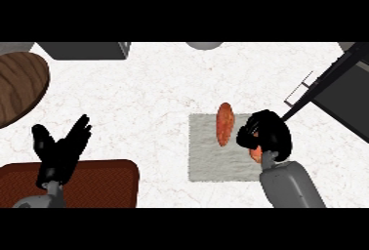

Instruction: Pick the squash from the placemat and place it in the tiered shelf

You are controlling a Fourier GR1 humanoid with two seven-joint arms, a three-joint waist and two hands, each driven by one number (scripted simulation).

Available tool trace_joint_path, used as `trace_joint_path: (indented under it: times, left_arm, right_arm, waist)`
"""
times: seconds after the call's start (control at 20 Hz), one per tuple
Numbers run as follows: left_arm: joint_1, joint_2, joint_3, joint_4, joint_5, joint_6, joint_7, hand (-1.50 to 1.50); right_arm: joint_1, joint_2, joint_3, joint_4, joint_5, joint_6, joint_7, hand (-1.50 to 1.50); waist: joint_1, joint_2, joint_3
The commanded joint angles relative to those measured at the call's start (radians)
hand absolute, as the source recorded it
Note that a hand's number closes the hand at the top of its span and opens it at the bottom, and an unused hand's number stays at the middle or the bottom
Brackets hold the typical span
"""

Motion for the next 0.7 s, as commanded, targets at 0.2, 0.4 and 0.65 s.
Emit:
trace_joint_path:
  times: [0.2,0.4,0.65]
  left_arm:
    - [0.014,-0.030,-0.015,0.024,-0.016,0.018,0.012,0.00]
    - [0.023,0.011,0.023,0.061,-0.003,-0.017,-0.018,0.00]
    - [0.020,-0.010,0.004,0.038,-0.017,0.001,-0.003,0.00]
  right_arm:
    - [-0.106,0.043,0.080,-0.293,0.299,-0.037,0.295,1.50]
    - [-0.189,0.039,0.085,-0.475,0.437,0.134,0.424,1.50]
    - [-0.312,0.033,0.001,-0.585,0.517,0.351,0.477,1.50]
  waist:
    - [-0.012,-0.003,-0.005]
    - [-0.024,-0.008,-0.007]
    - [-0.022,-0.007,-0.006]
